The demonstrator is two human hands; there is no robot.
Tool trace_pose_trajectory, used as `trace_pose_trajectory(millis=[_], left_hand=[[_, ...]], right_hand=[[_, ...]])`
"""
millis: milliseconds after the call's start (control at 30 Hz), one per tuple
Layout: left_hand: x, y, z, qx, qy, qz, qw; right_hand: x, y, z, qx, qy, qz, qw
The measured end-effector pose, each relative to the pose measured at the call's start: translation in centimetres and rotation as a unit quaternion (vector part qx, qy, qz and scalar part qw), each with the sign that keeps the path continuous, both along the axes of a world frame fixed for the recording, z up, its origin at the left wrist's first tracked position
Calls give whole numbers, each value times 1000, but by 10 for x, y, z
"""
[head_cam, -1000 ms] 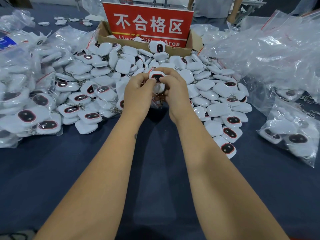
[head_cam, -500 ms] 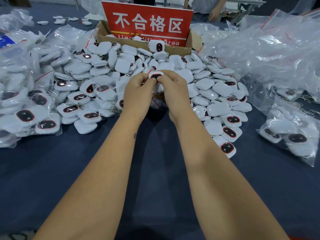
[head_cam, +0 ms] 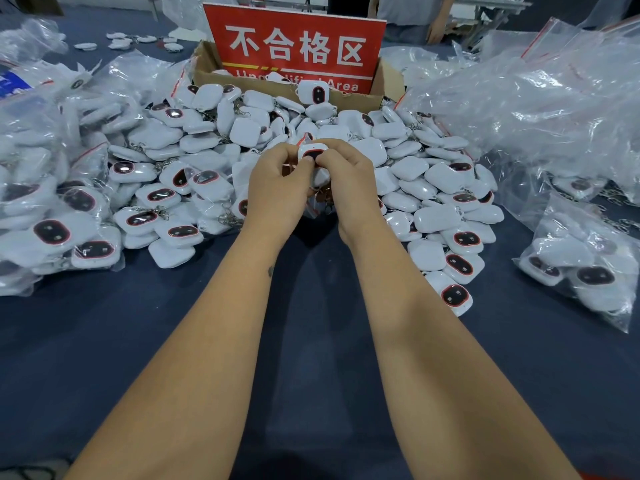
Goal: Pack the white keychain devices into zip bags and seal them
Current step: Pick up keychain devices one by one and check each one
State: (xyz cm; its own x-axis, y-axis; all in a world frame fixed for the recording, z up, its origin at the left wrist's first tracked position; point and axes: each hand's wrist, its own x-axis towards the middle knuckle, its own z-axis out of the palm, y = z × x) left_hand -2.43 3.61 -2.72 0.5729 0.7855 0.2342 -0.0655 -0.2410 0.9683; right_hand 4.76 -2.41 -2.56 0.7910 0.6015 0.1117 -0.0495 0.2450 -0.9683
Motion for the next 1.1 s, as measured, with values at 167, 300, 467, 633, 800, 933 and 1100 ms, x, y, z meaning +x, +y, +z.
trace_pose_trajectory(millis=[167, 300, 467, 633, 800, 933, 1100], left_hand=[[1, 2, -1, -22, -28, 22, 999], [-3, 6, 3, 6, -43, 63, 997], [-4, 8, 1, 144, 25, 135, 980], [-6, 9, 4, 147, 39, 170, 974], [-8, 9, 9, 79, -28, 190, 978], [-11, 5, 12, 125, -71, 206, 968], [-10, -2, 12, 193, -124, 211, 950]], right_hand=[[1, 0, 2, 19, 31, -19, 999], [8, 0, 10, 91, 95, -59, 989], [8, -7, 16, 187, 143, 14, 972], [0, 1, 9, 102, 2, 7, 995], [-4, 0, -1, -55, -184, -19, 981], [-12, -1, -2, -106, -227, 37, 967], [-16, 2, -1, -116, -254, 47, 959]])
